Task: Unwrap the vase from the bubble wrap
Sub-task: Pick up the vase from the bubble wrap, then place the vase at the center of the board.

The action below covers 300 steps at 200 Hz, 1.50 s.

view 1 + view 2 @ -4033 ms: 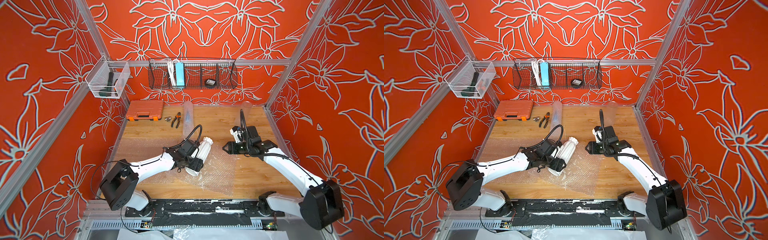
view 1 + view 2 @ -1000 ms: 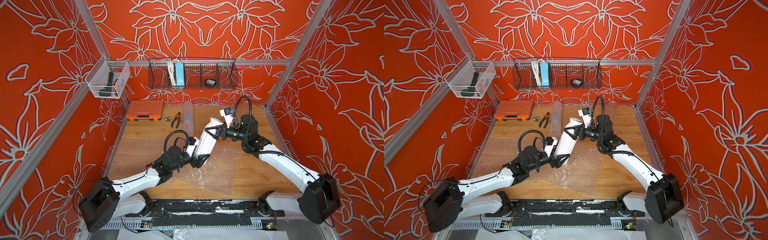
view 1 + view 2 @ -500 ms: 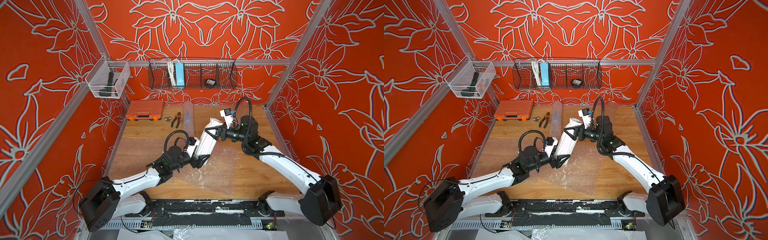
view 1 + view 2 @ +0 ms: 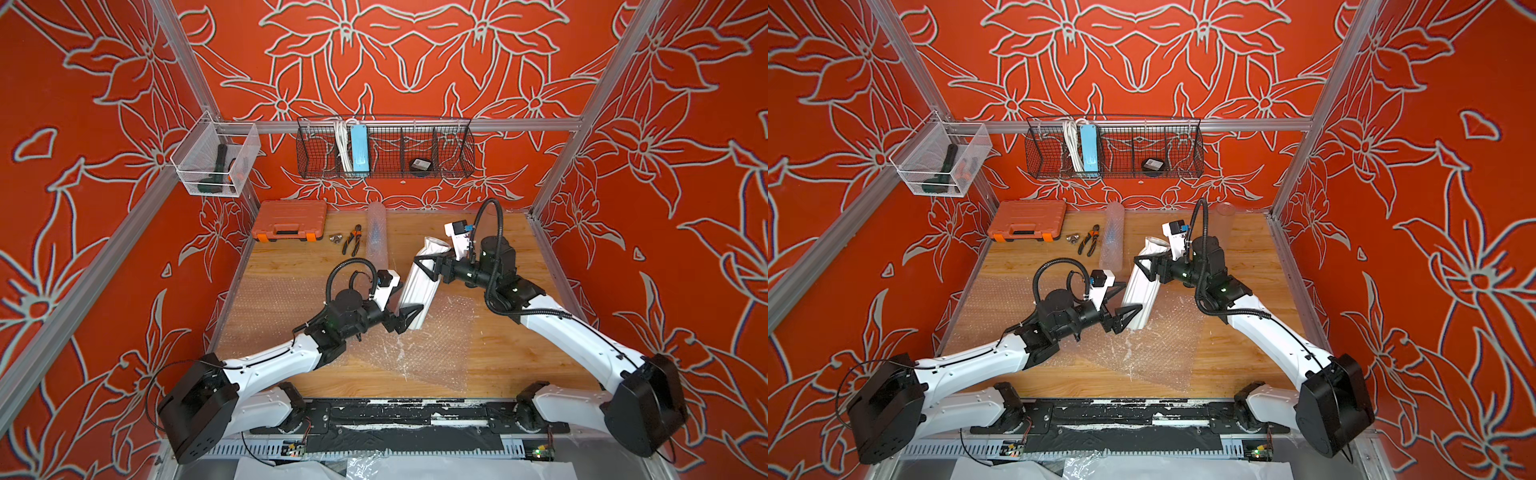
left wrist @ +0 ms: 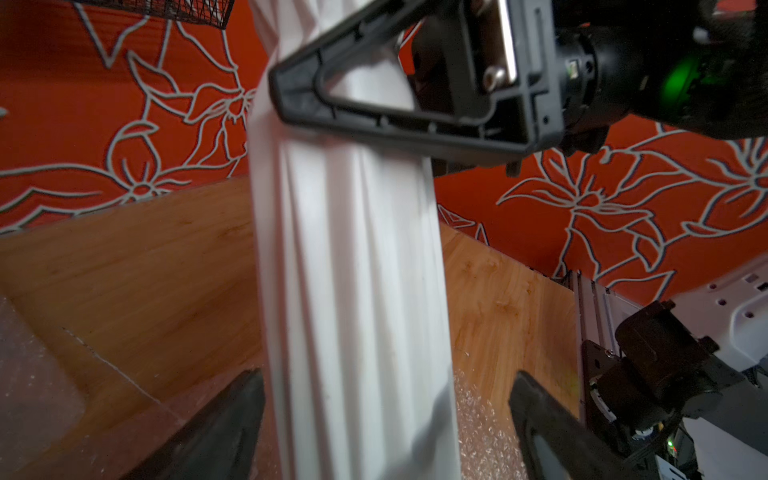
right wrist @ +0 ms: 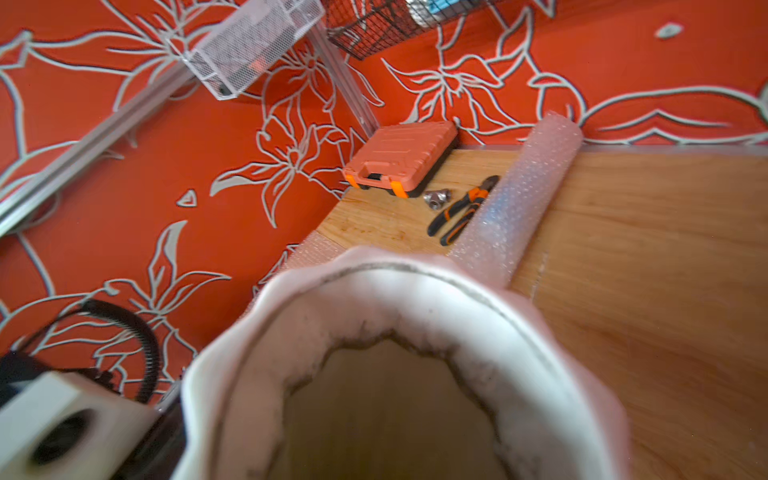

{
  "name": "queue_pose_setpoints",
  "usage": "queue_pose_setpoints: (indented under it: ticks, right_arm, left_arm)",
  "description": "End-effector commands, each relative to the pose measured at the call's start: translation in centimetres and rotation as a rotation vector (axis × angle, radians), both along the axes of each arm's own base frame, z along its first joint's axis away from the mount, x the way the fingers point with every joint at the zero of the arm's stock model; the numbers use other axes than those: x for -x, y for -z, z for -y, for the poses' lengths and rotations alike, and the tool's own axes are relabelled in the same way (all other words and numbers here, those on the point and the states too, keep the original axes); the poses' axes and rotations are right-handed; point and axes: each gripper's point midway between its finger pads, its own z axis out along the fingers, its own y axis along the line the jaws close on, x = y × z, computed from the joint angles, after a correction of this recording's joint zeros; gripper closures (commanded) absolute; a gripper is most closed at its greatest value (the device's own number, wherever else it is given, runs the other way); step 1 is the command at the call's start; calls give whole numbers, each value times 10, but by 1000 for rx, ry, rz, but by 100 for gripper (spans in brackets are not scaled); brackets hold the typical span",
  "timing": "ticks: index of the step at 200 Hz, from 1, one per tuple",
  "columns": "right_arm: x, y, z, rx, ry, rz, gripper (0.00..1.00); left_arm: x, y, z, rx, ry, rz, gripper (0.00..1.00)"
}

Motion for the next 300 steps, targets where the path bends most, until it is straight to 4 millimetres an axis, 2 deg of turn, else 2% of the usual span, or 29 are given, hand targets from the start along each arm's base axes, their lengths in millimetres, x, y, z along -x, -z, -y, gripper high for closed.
queue_pose_setpoints:
  ticks: [1,64,107,114,118,149,241,300]
  right_arm:
    - [-11,-31,11,-18,81,117,34]
    - [-32,-20,31,126,208,190,34]
    - [-54,-17,44,227,300,252,34]
    - [-58,-17,46,238,310,259,34]
    - [-60,-18,47,244,315,263,34]
    - [-80,-22,56,285,370,298,34]
    - [-167,-30,83,363,518,384,34]
    - [-224,-28,93,423,585,444,34]
  left_arm:
    - [4,-21,4,39,27,55,9]
    - [2,-10,-10,4,-40,34,8]
    - [4,-10,-32,-7,-129,43,7]
    - [3,-4,-34,-23,-139,36,7]
    - [6,-14,-39,-6,-146,56,7]
    - [10,-10,-51,-21,-183,56,7]
    - [26,-4,-72,44,-217,0,6]
    - [29,5,-74,38,-215,-35,5]
